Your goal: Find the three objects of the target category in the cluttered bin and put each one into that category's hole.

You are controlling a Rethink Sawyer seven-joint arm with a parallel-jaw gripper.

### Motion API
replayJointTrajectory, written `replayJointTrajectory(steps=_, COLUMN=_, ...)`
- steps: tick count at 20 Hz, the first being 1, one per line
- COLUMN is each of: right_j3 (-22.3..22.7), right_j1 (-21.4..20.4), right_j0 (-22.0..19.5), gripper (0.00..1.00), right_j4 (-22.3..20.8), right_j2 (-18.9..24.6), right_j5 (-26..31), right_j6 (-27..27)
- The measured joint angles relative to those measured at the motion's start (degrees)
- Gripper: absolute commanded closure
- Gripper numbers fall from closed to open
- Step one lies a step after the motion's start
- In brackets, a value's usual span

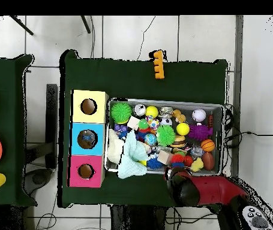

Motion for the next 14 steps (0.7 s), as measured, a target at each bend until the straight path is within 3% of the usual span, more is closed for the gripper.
replayJointTrajectory(steps=10, right_j3=-0.4, right_j1=1.2, right_j0=-0.9, gripper=1.00, right_j4=0.8, right_j2=-1.5, right_j5=-2.5, right_j6=0.0)
replayJointTrajectory(steps=14, right_j3=-0.4, right_j1=1.2, right_j0=-3.4, gripper=1.00, right_j4=1.8, right_j2=-0.7, right_j5=-2.7, right_j6=0.0)
